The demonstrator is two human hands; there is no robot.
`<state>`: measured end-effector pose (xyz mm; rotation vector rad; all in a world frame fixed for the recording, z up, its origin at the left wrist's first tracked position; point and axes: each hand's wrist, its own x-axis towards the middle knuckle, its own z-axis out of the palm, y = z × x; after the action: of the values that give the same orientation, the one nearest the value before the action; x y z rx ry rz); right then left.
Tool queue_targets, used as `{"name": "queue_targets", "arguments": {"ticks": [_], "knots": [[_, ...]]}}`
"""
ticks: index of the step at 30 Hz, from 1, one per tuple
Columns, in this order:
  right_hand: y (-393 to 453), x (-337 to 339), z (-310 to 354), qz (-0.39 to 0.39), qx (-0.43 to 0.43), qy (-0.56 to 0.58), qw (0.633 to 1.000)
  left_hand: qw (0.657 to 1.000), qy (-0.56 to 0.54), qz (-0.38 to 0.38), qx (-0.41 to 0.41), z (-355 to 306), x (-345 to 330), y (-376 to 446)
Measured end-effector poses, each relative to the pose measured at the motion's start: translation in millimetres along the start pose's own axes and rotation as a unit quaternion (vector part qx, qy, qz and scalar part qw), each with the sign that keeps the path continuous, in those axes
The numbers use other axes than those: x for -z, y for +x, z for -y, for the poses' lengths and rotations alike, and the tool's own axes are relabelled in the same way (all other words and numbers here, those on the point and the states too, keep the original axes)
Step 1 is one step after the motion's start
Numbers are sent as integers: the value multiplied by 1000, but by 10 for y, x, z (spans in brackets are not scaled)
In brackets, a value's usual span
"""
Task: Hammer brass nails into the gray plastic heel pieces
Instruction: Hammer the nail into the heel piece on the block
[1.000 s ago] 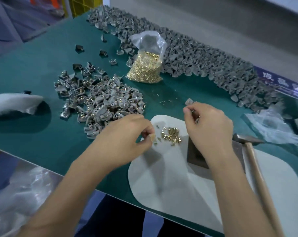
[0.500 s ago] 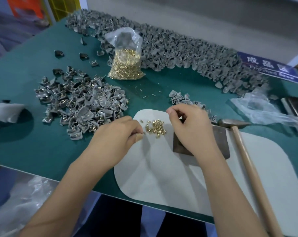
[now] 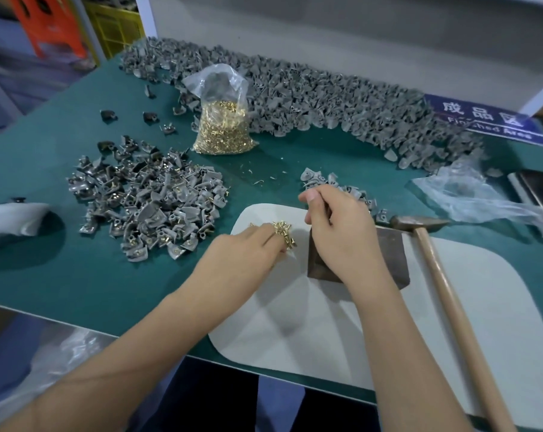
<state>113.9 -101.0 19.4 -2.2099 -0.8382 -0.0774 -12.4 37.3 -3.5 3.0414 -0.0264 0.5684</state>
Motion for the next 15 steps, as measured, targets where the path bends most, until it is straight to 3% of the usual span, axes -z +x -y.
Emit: {"name": "queue_targets", "arguments": {"ticks": [3,6,10,13,15], "knots": [[-22,-2,0,-13,12,20,1000,1000,24,8,-16,-23,-22,37],[-40,15,-10,-61,8,73,995,992,-104,-5,74,-15,26,91],[-31,63,-2,-98,-4,135,986,923,-330,-41,193,-17,69,289],[-18,116,-11,-97,-12,186,978,876,-440,-36,191,-70,71,550],[-12,151,-26,-92,-23,218,971,863,-474,-21,176,-104,61,718]]}}
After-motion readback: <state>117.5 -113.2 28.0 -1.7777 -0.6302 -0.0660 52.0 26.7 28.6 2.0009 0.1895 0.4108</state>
